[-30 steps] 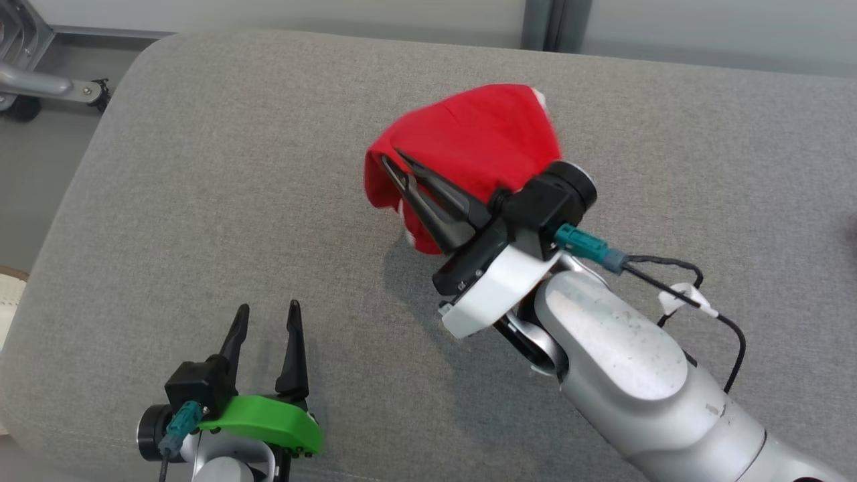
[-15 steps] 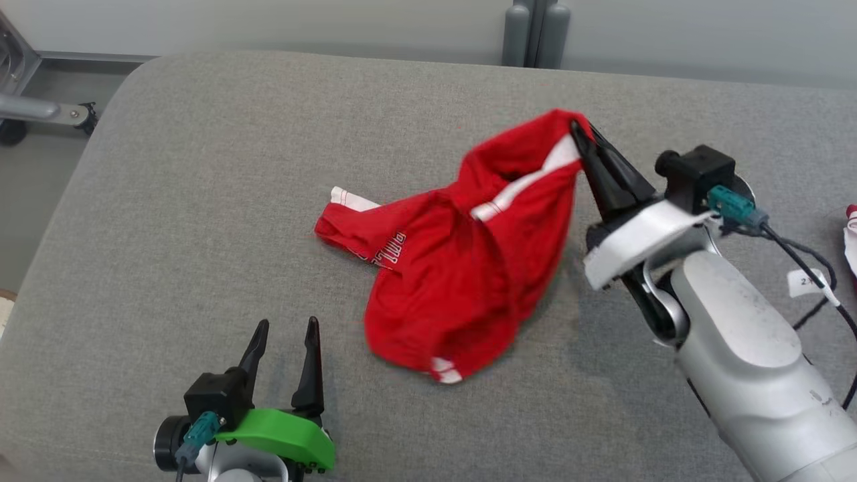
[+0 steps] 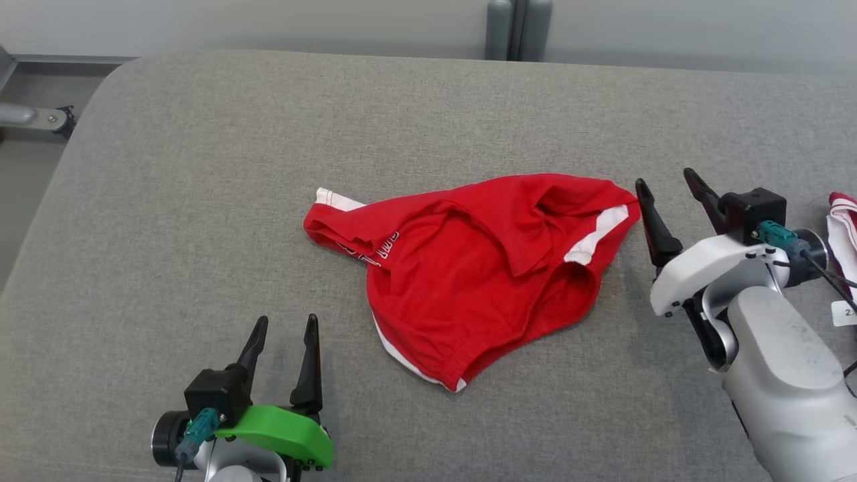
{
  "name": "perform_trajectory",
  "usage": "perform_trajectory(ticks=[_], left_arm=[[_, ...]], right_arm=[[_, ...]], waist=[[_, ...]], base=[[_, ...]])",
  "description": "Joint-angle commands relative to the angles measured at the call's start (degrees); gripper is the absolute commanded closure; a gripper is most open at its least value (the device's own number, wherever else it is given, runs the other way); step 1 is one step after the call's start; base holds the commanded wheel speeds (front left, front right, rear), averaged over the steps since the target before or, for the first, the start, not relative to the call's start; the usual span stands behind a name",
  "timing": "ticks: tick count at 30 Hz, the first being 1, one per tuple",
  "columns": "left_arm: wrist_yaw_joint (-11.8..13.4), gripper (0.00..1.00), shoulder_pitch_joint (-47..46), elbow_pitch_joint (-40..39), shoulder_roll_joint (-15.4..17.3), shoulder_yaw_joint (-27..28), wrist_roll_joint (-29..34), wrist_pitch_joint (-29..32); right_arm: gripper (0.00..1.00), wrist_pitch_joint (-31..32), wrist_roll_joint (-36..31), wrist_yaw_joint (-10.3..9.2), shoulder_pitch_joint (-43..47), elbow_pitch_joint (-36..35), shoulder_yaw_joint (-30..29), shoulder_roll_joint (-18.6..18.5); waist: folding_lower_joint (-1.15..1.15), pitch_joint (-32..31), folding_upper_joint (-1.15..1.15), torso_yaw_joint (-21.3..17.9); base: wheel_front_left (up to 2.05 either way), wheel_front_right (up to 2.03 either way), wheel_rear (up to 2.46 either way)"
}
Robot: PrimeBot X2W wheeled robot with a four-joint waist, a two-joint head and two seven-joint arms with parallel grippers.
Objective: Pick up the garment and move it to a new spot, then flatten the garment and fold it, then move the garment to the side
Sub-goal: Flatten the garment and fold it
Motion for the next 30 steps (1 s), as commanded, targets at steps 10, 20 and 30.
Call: perform_trajectory(ticks=[10,20,30], left_arm=[[-0.34,0.0,0.02,-0.01,0.12,-0.41,-0.95,-0.15],[0.11,0.0,0.04,-0.14,0.12,-0.52,-1.7,-0.15],[0.43,0.0,0.41,-0.22,0.12,-0.85,-2.25,-0.15]], right_arm=[[0.0,-0.15,0.44,-0.06,8.56,-13.51,11.28,1.23],[0.0,-0.15,10.8,-0.08,10.06,-18.25,35.84,-2.98],[0.0,-0.15,21.59,-0.07,8.73,-15.89,43.27,-4.1]], waist=[[0.0,-0.39,0.0,-1.2],[0.0,-0.03,0.0,0.27],[0.0,0.05,0.0,1.42]], base=[[0.0,0.0,0.0],[0.0,0.0,0.0],[0.0,0.0,0.0]])
